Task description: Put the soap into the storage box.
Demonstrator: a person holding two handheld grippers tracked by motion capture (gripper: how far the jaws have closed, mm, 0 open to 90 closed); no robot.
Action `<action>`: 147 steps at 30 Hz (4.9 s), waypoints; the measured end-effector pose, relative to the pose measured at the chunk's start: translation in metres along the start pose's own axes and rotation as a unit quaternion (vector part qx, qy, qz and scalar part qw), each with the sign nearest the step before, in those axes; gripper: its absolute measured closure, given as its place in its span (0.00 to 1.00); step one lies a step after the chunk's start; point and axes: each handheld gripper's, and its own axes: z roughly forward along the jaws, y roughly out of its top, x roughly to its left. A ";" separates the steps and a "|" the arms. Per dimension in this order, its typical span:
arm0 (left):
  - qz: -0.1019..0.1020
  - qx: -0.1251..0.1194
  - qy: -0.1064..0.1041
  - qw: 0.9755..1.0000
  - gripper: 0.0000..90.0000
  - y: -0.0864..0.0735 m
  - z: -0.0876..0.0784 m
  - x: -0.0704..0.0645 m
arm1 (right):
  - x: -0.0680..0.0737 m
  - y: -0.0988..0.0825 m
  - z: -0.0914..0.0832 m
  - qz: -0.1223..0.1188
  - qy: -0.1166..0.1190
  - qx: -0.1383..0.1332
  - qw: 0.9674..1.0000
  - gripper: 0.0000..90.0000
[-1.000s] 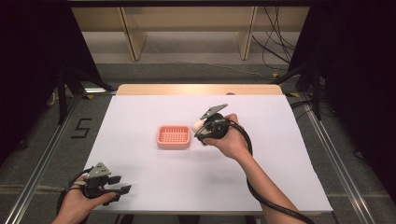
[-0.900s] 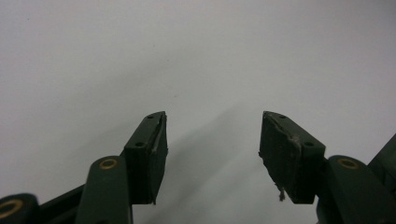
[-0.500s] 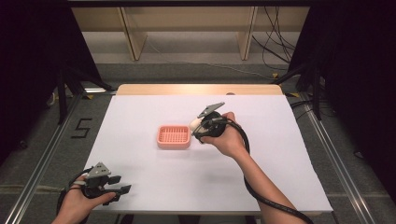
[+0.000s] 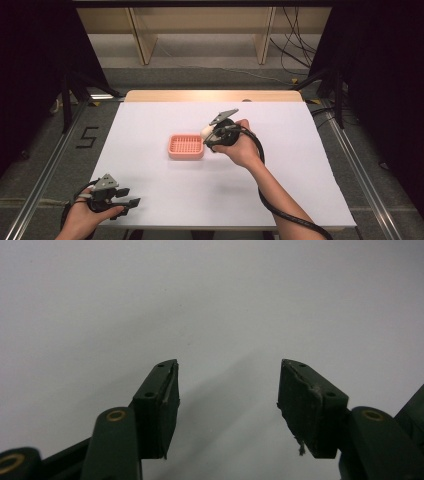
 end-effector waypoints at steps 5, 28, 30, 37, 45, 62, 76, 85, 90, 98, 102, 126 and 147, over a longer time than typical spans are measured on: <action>0.000 0.001 0.002 1.000 0.46 0.000 0.000 0.000 | 0.004 0.001 0.001 0.024 0.012 -0.008 1.000 0.56; 0.004 0.002 -0.004 1.000 0.46 0.000 -0.001 0.001 | 0.003 0.008 0.013 0.011 0.015 -0.026 0.999 0.56; 0.001 0.000 -0.004 1.000 0.46 0.000 0.000 0.000 | 0.006 0.009 0.012 0.035 0.012 -0.017 0.999 0.56; 0.005 0.003 -0.005 1.000 0.46 0.000 -0.001 0.001 | 0.008 0.011 0.016 0.045 0.011 -0.022 0.999 0.56; 0.002 0.000 -0.004 1.000 0.46 0.001 0.000 0.000 | 0.005 0.013 0.022 0.022 0.016 -0.040 0.999 0.56; 0.004 0.002 -0.005 1.000 0.46 0.001 0.000 0.000 | 0.006 0.014 0.027 0.042 0.013 -0.045 0.998 0.56; 0.005 0.002 -0.005 1.000 0.46 0.001 -0.001 0.000 | 0.006 0.015 0.035 0.027 0.012 -0.062 0.998 0.56; 0.006 0.003 -0.006 1.000 0.46 0.001 -0.001 0.001 | 0.010 0.018 0.033 0.060 0.014 -0.033 0.998 0.56; 0.006 0.003 -0.006 1.000 0.46 0.001 -0.001 0.001 | 0.006 0.020 0.037 0.020 0.016 -0.053 0.998 0.56; 0.005 0.002 -0.006 1.000 0.46 0.001 0.000 0.000 | 0.009 0.021 0.040 0.026 0.020 -0.049 0.998 0.56; 0.004 0.001 -0.006 1.000 0.46 0.001 0.000 0.000 | 0.010 0.022 0.041 0.027 0.022 -0.047 0.998 0.56; 0.002 -0.003 -0.007 1.000 0.46 0.001 -0.001 0.001 | 0.013 0.028 0.050 0.019 0.025 -0.043 0.999 0.56; 0.001 -0.001 -0.003 1.000 0.46 0.001 0.000 0.001 | 0.016 0.031 0.059 0.015 0.031 -0.042 0.999 0.56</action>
